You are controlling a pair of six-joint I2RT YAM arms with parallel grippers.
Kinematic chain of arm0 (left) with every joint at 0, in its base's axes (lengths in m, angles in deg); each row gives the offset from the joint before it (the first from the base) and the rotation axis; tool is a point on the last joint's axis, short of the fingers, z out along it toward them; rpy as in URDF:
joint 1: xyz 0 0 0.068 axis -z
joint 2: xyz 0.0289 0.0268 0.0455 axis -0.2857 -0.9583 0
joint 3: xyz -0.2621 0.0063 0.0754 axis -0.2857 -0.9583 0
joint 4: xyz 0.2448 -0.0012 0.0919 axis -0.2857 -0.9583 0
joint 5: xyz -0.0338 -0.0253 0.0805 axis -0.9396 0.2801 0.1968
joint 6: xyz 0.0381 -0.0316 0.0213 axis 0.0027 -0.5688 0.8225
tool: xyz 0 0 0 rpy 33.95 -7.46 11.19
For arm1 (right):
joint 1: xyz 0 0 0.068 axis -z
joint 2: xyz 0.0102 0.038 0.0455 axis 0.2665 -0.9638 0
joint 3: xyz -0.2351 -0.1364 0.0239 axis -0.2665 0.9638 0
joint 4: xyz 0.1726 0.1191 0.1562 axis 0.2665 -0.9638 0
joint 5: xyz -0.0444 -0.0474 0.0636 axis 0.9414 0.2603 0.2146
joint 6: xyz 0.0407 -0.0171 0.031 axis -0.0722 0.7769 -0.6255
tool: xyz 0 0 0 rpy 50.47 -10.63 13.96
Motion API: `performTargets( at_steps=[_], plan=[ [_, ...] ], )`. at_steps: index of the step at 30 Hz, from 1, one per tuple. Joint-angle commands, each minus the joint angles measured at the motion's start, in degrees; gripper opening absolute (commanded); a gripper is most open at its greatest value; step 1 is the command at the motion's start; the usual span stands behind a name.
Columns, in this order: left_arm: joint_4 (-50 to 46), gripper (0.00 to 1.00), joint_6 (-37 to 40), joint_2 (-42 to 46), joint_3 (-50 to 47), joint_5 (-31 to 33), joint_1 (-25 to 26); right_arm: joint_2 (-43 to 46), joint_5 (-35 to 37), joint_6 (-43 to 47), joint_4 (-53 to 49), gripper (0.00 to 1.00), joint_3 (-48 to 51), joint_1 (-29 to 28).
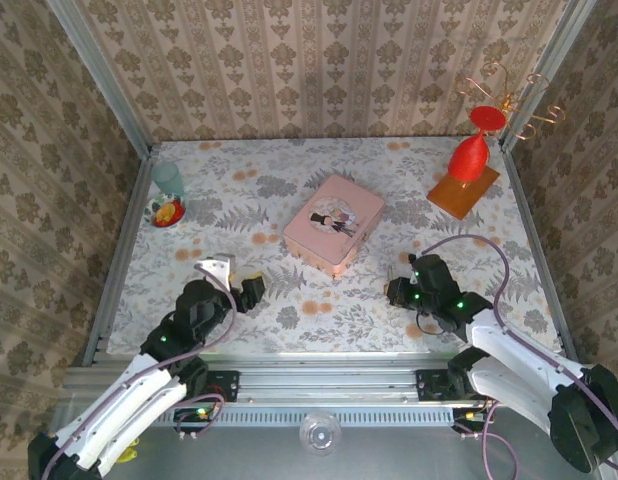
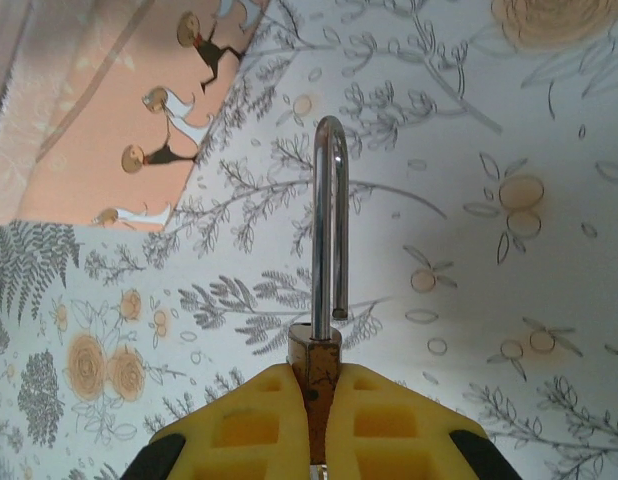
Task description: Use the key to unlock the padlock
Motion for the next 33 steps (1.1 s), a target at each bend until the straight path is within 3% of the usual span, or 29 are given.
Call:
performTargets(
  at_steps=[1, 18, 33],
  plan=[
    [-2.81, 0.76, 0.97, 2.53, -0.86, -1.1, -0.82, 1.7, -2.18, -2.14, -0.82, 0.0, 1.47, -0.58],
    [-2.47, 0.77, 0.77, 3.07, -1.33, -1.64, -1.0, 1.76, -4.79, -4.49, -2.71, 0.02, 4.79, -2.69],
    [-2.39, 0.78, 0.82, 3.34, -1.48, -1.72, -1.02, 3.19, -1.69, -5.37, -7.82, 0.15, 4.11, -4.3]
  ],
)
